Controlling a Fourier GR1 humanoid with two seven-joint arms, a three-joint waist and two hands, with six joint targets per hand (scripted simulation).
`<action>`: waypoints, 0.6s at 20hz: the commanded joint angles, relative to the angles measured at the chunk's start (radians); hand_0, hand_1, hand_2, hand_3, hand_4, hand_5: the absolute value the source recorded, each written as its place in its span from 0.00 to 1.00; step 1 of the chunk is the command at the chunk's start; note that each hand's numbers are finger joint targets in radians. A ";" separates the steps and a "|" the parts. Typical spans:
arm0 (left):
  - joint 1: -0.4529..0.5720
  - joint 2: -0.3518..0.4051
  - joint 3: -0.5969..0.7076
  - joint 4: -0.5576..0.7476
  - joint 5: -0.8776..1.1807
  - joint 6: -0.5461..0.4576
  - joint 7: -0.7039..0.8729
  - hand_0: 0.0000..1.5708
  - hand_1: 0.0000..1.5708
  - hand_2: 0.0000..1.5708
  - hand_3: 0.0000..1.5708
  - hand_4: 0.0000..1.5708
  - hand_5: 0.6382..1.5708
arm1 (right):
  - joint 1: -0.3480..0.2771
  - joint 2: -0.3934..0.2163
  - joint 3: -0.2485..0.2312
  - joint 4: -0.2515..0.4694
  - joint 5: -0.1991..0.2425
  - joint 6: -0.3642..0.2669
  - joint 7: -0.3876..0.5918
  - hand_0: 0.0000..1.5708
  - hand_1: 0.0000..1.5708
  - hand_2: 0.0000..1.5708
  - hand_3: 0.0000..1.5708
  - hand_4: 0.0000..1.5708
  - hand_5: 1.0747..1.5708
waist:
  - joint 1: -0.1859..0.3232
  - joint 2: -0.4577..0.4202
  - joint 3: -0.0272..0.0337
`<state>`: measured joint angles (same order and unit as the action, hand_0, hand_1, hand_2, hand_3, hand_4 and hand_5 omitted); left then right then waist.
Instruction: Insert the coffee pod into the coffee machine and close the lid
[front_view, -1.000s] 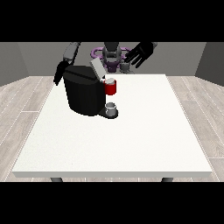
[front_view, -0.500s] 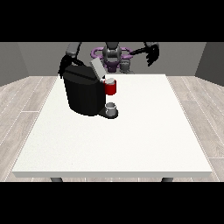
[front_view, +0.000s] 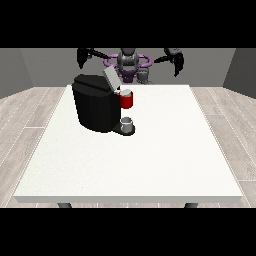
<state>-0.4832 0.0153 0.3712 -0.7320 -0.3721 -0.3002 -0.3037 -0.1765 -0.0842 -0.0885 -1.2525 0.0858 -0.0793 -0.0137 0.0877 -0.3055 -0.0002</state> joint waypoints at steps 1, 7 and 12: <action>0.036 -0.009 -0.018 -0.050 0.029 -0.053 0.029 0.00 0.00 0.00 0.00 0.27 1.00 | -0.081 -0.024 0.002 -0.040 -0.008 0.021 0.039 0.00 0.00 0.00 0.00 0.12 1.00 | 0.061 -0.017 0.0004; 0.112 0.000 -0.063 -0.201 0.099 -0.094 0.054 0.00 0.00 0.00 0.00 0.25 1.00 | -0.134 -0.091 -0.018 -0.055 0.003 0.055 0.060 0.00 0.00 0.00 0.00 0.00 1.00 | 0.084 0.051 0.0005; 0.114 -0.014 -0.142 -0.296 0.132 -0.008 0.059 0.00 0.00 0.00 0.00 0.23 1.00 | -0.252 -0.096 -0.077 0.011 -0.057 0.056 0.103 0.00 0.00 0.00 0.00 0.07 1.00 | 0.106 0.148 0.0005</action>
<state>-0.4034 0.0193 0.2951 -0.9530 -0.2615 -0.3293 -0.2275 -0.3636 -0.1687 -0.1274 -1.2922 0.0494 -0.0145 0.0772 0.1513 -0.2108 0.0001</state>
